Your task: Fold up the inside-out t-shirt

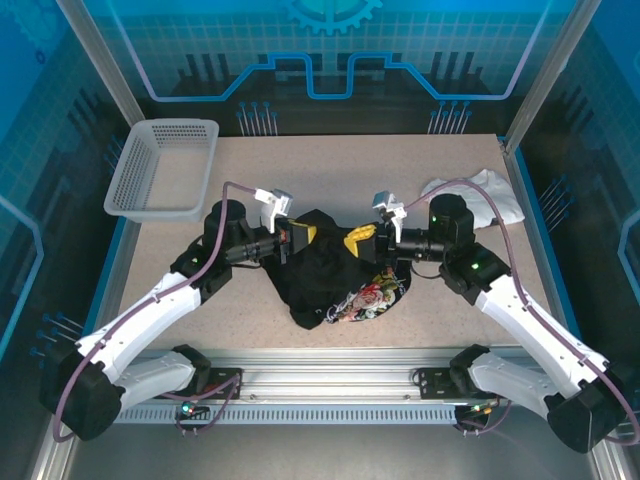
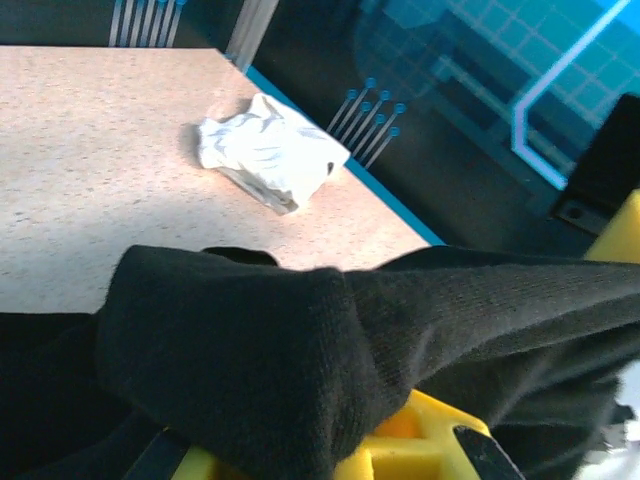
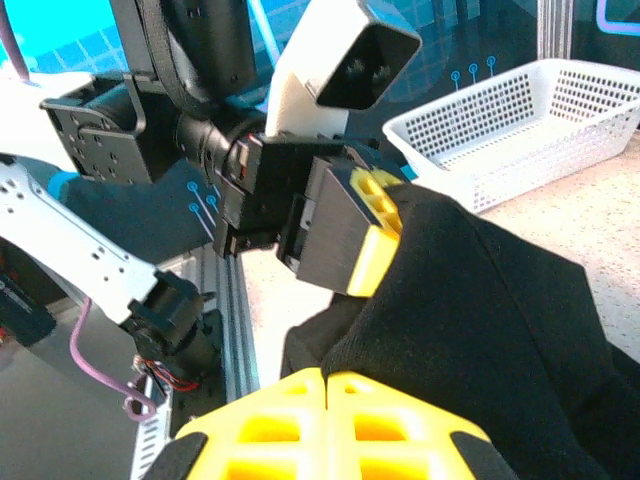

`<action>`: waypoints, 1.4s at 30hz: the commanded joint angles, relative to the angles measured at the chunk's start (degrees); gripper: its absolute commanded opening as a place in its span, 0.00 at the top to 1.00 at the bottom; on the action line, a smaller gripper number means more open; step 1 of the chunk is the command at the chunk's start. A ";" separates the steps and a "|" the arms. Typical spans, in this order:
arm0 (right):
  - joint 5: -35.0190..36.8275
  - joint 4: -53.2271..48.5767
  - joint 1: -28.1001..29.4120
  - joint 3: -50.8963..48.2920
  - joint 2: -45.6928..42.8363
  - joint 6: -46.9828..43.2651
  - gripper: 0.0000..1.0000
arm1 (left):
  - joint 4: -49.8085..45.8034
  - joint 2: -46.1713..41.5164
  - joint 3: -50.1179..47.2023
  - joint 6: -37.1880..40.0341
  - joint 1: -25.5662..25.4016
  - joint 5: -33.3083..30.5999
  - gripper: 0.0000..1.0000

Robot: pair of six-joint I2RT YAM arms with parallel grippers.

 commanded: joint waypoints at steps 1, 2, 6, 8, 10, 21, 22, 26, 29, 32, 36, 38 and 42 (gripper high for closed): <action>-4.34 10.32 -0.69 -0.04 0.85 8.37 1.00 | -4.64 -0.13 2.36 2.12 0.54 -10.53 0.93; -4.36 12.02 -0.66 -0.13 1.45 10.18 1.00 | -5.95 -0.04 2.74 2.04 0.55 -13.45 0.86; -1.65 13.39 -0.73 0.04 2.51 12.48 1.00 | -13.62 0.34 5.36 1.51 0.45 -22.16 0.65; 1.25 12.28 -0.73 0.13 2.68 12.81 1.00 | -16.60 -0.73 6.23 1.42 0.19 -23.30 0.53; 3.15 11.85 -0.73 0.13 3.23 13.31 1.00 | -16.51 -3.13 5.44 1.67 -0.88 -23.19 0.43; 4.10 10.32 -0.90 2.64 5.07 14.58 1.00 | -14.33 -1.49 6.03 6.83 -11.04 -17.09 0.34; 4.27 9.70 -1.00 2.89 5.01 14.55 1.00 | -13.83 -0.80 6.14 6.94 -10.99 -16.11 0.34; 5.25 8.30 -1.91 3.10 4.97 15.98 1.00 | -11.06 -0.19 5.88 6.68 -11.13 -12.17 0.34; 6.29 7.61 -2.73 3.45 5.45 17.50 1.00 | -10.73 -1.07 5.27 6.50 -11.20 -13.18 0.34; 7.61 6.51 -3.28 4.26 6.48 18.89 1.00 | -10.49 -3.74 3.68 7.62 -12.34 -16.35 0.35; 7.81 6.56 -3.34 5.06 8.25 20.34 1.00 | -11.13 -5.09 3.55 10.16 -15.43 -14.83 0.48; 7.60 6.90 -3.28 5.22 8.81 20.72 1.00 | -11.74 -3.57 5.02 10.55 -16.69 -13.13 0.54; 7.94 7.36 -3.15 4.90 8.93 21.06 1.00 | -12.22 0.26 7.85 10.47 -17.63 -13.29 0.55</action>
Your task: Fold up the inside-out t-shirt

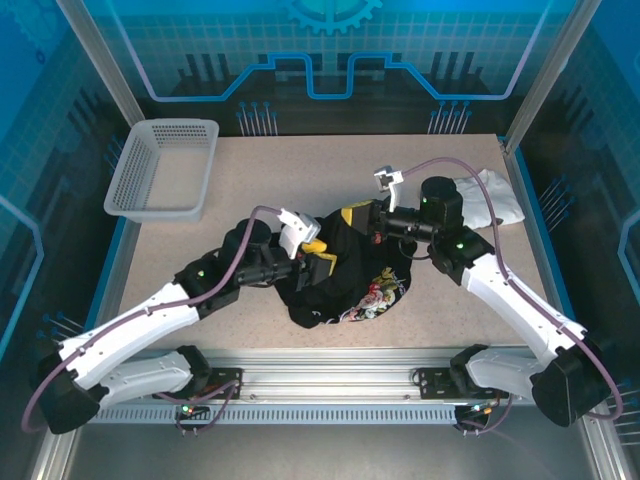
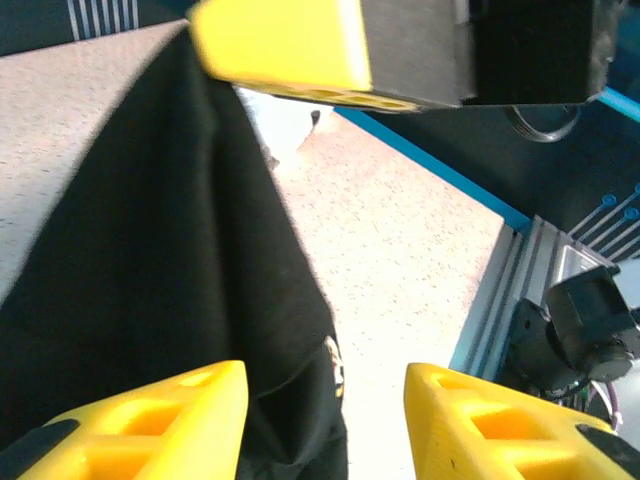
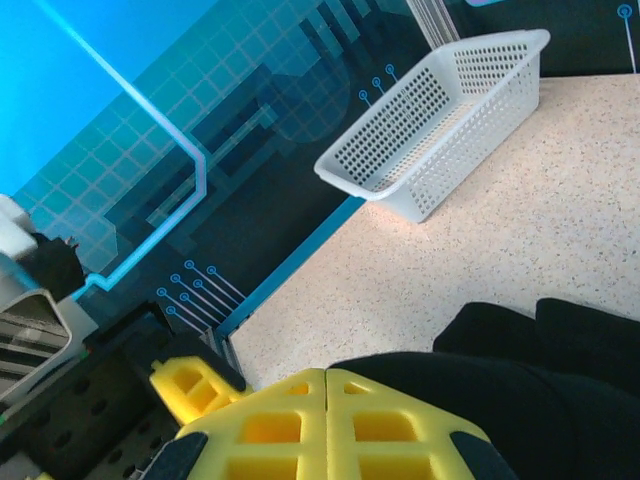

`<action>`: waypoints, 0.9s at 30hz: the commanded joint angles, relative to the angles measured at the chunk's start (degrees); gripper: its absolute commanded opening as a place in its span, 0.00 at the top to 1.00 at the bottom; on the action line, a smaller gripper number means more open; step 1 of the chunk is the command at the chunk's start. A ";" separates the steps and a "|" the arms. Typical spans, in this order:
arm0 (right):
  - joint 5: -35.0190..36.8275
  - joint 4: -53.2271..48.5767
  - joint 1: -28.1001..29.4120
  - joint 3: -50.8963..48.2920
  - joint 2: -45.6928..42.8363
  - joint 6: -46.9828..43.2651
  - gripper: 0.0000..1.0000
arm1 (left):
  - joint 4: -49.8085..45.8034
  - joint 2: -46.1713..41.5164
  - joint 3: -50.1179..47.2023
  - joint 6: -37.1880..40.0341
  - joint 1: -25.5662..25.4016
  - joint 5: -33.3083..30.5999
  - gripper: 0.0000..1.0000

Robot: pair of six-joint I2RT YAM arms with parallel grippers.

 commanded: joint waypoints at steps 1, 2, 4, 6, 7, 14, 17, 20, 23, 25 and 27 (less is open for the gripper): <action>0.70 0.66 -0.56 1.51 -0.20 1.29 1.00 | -0.19 2.87 3.25 1.55 -0.53 0.60 0.55; 0.69 0.72 -0.56 1.45 -0.23 1.38 1.00 | -0.18 3.68 3.71 1.56 -0.53 -0.19 0.55; 0.59 0.65 -0.50 1.42 -0.31 1.47 1.00 | 0.12 5.02 4.45 1.93 -0.50 -1.26 0.54; 0.52 0.65 -0.46 1.30 -0.42 1.47 1.00 | 0.58 6.41 5.04 2.01 -0.52 -2.67 0.58; 0.52 0.67 -0.37 1.27 -0.46 1.47 1.00 | 0.80 7.10 5.45 2.39 -0.54 -2.72 0.60; 1.59 -0.25 -0.36 0.68 -0.67 0.44 1.00 | 2.94 7.36 6.04 1.06 -0.45 -2.33 1.00; 5.58 -4.99 0.16 1.86 -1.17 -2.90 1.00 | 4.16 5.18 5.69 -1.03 0.32 0.11 1.00; 20.85 -19.15 2.63 6.43 -1.45 -10.01 0.79 | 7.67 2.63 5.35 -8.59 3.57 7.31 1.00; 24.78 -22.42 4.03 6.20 -3.65 -14.65 0.64 | 9.87 0.95 5.32 -17.21 8.00 10.46 1.00; 22.44 -20.10 4.35 3.28 -6.72 -16.55 0.58 | 9.88 0.24 5.54 -19.74 9.27 10.45 1.00; 19.34 -18.09 4.84 0.63 -9.48 -18.32 0.56 | 9.61 -0.08 5.73 -20.43 9.35 10.17 1.00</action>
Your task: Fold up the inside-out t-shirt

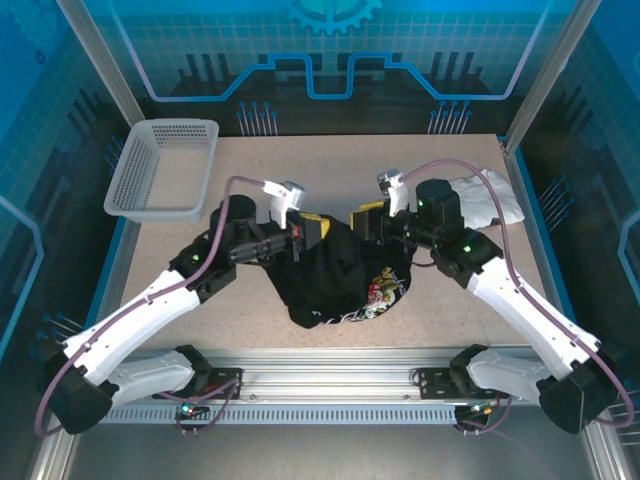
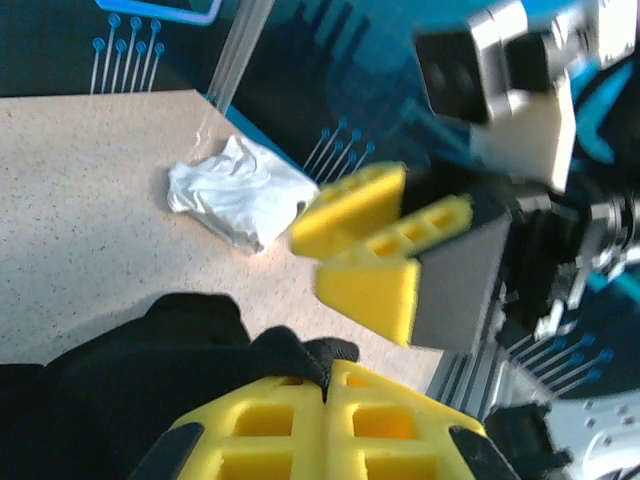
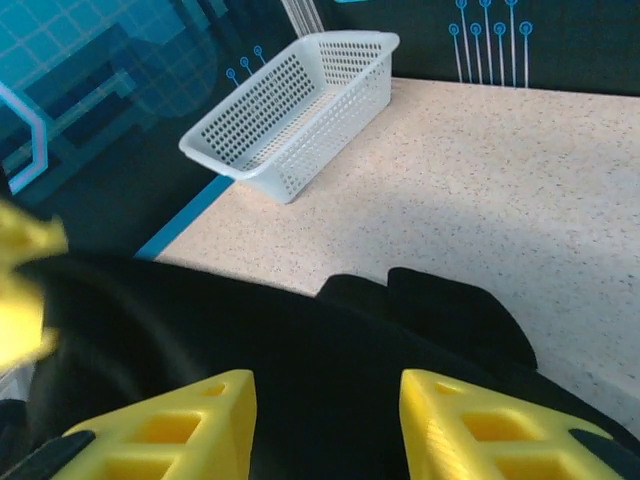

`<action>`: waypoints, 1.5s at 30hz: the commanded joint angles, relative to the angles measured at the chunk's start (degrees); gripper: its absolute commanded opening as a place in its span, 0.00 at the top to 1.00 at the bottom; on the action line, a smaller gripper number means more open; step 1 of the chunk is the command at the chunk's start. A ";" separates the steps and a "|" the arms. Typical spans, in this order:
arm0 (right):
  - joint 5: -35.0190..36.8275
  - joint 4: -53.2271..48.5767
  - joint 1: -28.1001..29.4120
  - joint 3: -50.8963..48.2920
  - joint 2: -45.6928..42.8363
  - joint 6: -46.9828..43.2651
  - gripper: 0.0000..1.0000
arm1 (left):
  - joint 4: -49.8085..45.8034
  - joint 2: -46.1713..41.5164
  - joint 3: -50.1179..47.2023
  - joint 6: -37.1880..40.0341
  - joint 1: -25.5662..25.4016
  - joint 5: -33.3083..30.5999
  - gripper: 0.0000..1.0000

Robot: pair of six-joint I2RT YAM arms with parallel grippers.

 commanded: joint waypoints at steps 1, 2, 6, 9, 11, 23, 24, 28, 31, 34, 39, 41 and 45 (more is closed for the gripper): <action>-1.54 -0.33 1.48 -3.46 -4.66 -6.53 0.54 | 2.57 -1.03 1.57 -5.99 0.15 3.23 1.00; -2.64 0.32 2.11 -4.36 -5.40 -7.37 0.54 | 2.65 -1.07 1.69 -6.21 0.15 3.46 1.00; -4.30 2.43 6.44 -6.24 -5.80 -10.48 0.54 | 2.60 -1.16 2.22 -5.81 0.28 4.23 1.00; -2.21 2.91 9.52 -6.24 -3.61 -12.01 0.57 | 2.35 -1.36 2.37 -5.69 0.32 4.33 1.00; -1.01 2.87 10.42 -6.24 -1.95 -12.75 0.60 | 2.23 -1.47 2.32 -5.69 0.37 4.34 1.00; 9.31 2.74 11.56 -8.07 2.85 -14.54 0.67 | 1.31 -2.57 1.88 -5.17 0.92 4.23 1.00; 10.47 2.54 11.49 -8.23 2.58 -14.84 0.70 | 1.28 -2.78 1.80 -5.24 1.07 4.10 1.00; 11.96 2.07 11.16 -7.95 2.02 -15.67 0.88 | 1.35 -3.35 1.45 -5.32 1.62 4.27 1.00; 11.00 2.02 10.82 -7.62 1.27 -15.55 1.00 | 0.96 -3.64 1.23 -4.99 2.04 4.09 1.00; 8.68 1.05 9.40 -6.89 -0.20 -14.99 1.00 | -0.27 -4.04 1.01 -3.77 2.47 2.83 1.00; 1.90 1.89 6.92 -6.85 -2.74 -13.08 1.00 | -0.74 -4.13 0.22 -3.01 2.88 1.99 1.00; 0.89 1.88 6.92 -6.85 -2.28 -13.01 1.00 | -0.29 -4.15 0.04 -3.22 2.92 2.14 1.00; 1.71 2.46 6.92 -7.24 -0.88 -12.38 0.98 | 0.19 -4.41 -0.03 -3.06 2.89 2.99 1.00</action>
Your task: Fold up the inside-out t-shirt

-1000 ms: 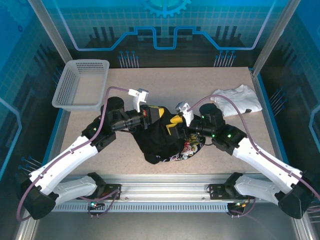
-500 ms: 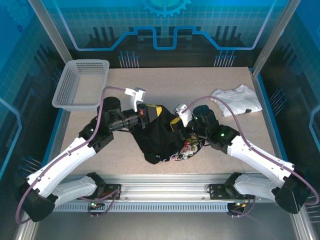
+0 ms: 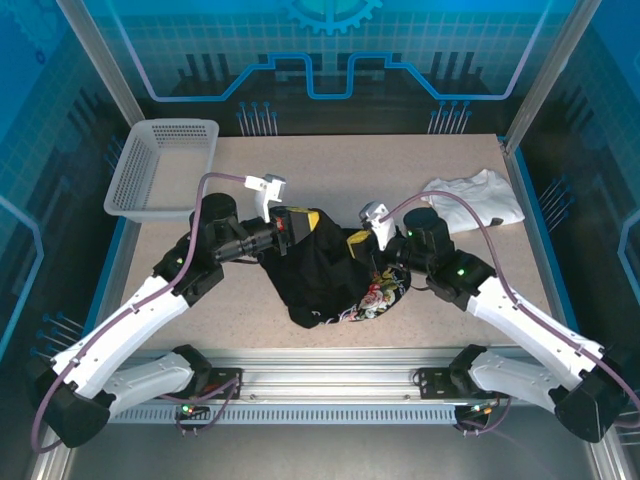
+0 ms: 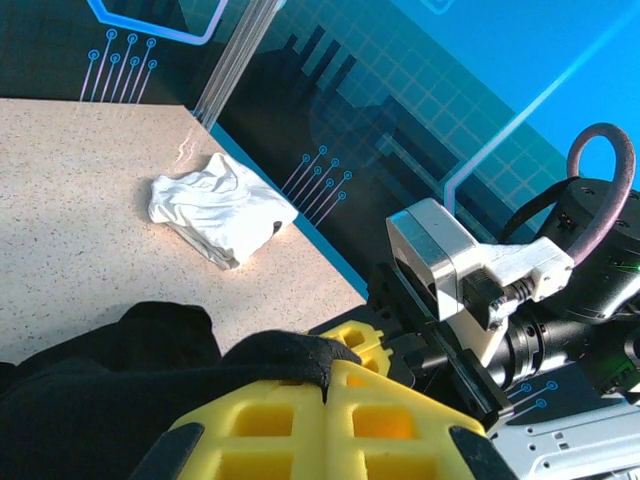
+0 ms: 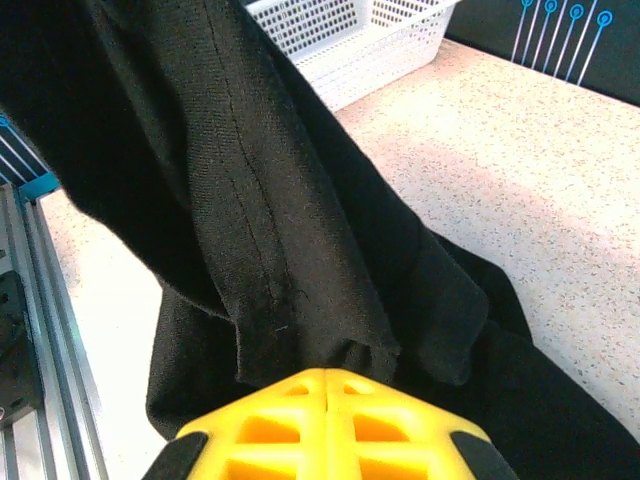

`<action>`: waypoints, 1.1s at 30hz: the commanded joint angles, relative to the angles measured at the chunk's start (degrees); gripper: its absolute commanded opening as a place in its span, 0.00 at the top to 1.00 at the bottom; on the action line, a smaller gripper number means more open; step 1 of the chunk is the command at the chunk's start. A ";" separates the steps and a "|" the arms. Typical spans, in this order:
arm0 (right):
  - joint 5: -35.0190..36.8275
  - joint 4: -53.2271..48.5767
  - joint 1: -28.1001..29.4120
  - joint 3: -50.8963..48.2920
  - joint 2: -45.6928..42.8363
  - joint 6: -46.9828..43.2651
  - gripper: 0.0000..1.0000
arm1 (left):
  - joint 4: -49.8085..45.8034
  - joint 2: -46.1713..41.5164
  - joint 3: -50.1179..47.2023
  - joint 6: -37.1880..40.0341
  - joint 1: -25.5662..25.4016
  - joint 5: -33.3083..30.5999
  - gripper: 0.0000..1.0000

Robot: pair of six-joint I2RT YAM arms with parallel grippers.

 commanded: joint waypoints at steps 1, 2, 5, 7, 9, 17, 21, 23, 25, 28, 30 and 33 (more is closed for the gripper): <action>-1.47 1.17 -0.30 0.66 1.28 1.31 0.89 | 0.95 -1.41 -0.20 1.38 0.34 0.71 1.00; -1.78 1.61 -0.29 0.71 1.80 1.40 0.79 | 0.93 -1.44 -0.20 1.38 0.34 0.92 1.00; -2.46 3.16 -0.34 0.97 4.06 1.58 0.58 | 1.21 -1.49 -0.41 1.32 0.41 1.39 1.00; -3.42 4.33 -0.34 2.97 6.17 1.58 0.53 | 1.33 -1.59 -0.62 1.24 0.34 1.41 1.00; -4.63 5.32 -0.38 3.94 8.31 1.66 0.52 | 1.28 -1.75 -0.73 1.30 0.38 1.43 1.00; -15.54 8.05 -4.80 2.20 4.29 4.16 1.00 | -3.68 -3.92 -0.86 1.04 1.78 -9.09 1.00; -24.18 12.44 -8.55 -0.52 0.29 7.64 1.00 | -4.39 -3.99 -1.50 -2.65 5.30 -10.65 1.00; -27.48 16.41 -9.24 -1.48 -0.46 10.06 1.00 | -5.00 -3.41 -1.52 -3.67 6.04 -10.61 1.00; -30.44 20.27 -9.35 -1.89 0.06 12.55 1.00 | -5.44 -2.77 -1.35 -3.68 6.07 -9.90 1.00; -33.40 24.16 -9.28 -1.55 2.25 15.44 1.00 | -4.83 -2.30 -1.35 -3.49 6.15 -7.14 1.00; -33.91 24.65 -9.09 -1.21 3.57 15.97 1.00 | -4.70 -2.03 -1.43 -3.38 6.06 -6.08 1.00; -33.84 24.34 -8.75 -0.83 4.97 16.17 1.00 | -5.28 -1.41 -1.18 -2.69 6.08 -5.68 1.00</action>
